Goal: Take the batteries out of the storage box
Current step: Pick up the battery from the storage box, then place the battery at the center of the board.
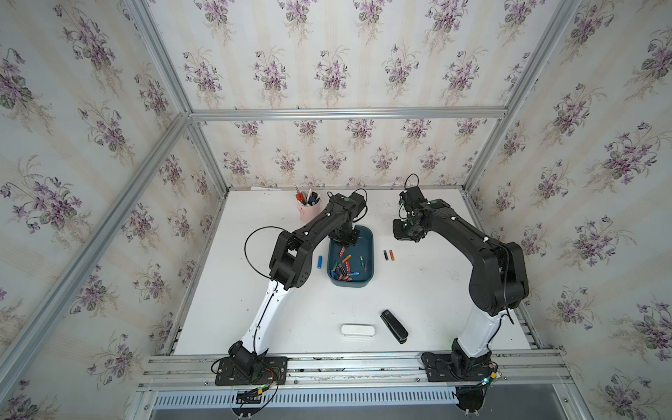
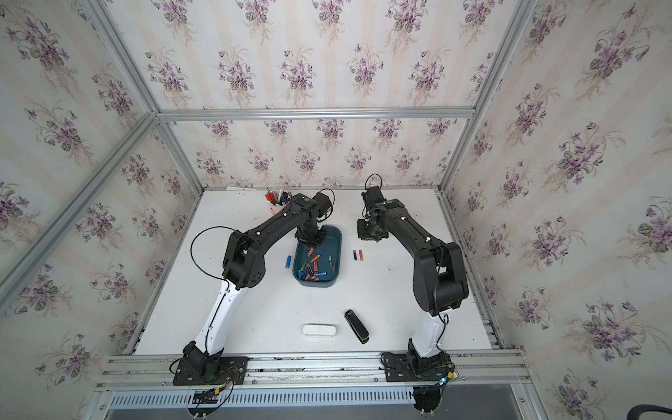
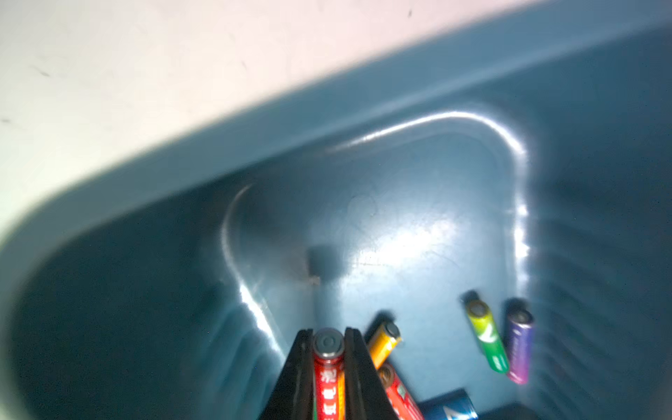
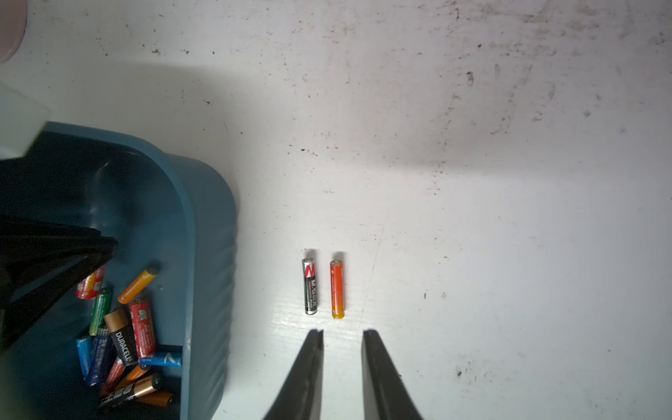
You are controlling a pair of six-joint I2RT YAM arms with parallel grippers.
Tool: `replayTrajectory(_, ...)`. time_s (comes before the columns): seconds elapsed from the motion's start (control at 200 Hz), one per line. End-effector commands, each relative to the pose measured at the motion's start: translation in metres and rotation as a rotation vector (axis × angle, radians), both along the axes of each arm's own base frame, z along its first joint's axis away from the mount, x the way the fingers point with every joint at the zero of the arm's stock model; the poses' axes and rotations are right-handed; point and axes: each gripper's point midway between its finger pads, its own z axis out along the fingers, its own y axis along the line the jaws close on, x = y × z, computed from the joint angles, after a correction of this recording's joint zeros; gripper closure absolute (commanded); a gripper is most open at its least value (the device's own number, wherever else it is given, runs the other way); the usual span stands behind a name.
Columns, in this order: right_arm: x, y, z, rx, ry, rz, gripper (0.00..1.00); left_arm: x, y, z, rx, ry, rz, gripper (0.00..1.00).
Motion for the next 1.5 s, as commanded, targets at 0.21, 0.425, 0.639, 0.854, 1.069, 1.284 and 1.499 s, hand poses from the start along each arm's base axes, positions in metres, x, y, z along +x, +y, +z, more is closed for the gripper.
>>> replayTrajectory(0.21, -0.001, 0.008, 0.003, 0.021, -0.005, -0.004, 0.76, -0.005, 0.009, 0.052, -0.088, -0.040, 0.058, 0.83)
replayTrajectory(0.425, 0.001, 0.018, 0.002, 0.027, -0.007, 0.015, 0.76, -0.012, 0.045, 0.081, -0.098, -0.078, 0.117, 0.83)
replayTrajectory(0.639, 0.003, 0.025, 0.004, 0.030, -0.008, 0.026, 0.76, -0.025, 0.091, 0.071, -0.071, -0.057, 0.204, 0.83)
replayTrajectory(0.854, 0.001, 0.024, 0.002, 0.017, 0.002, 0.027, 0.76, -0.035, 0.118, 0.028, -0.062, 0.018, 0.276, 0.83)
replayTrajectory(1.069, 0.001, 0.023, 0.002, 0.008, 0.004, 0.027, 0.76, -0.037, 0.124, 0.000, -0.050, 0.067, 0.289, 0.83)
replayTrajectory(1.284, 0.000, 0.022, 0.003, 0.004, 0.005, 0.029, 0.76, -0.032, 0.130, -0.010, -0.037, 0.071, 0.301, 0.83)
replayTrajectory(1.499, -0.001, 0.022, 0.003, 0.001, 0.008, 0.030, 0.76, -0.031, 0.130, -0.019, -0.033, 0.082, 0.300, 0.83)
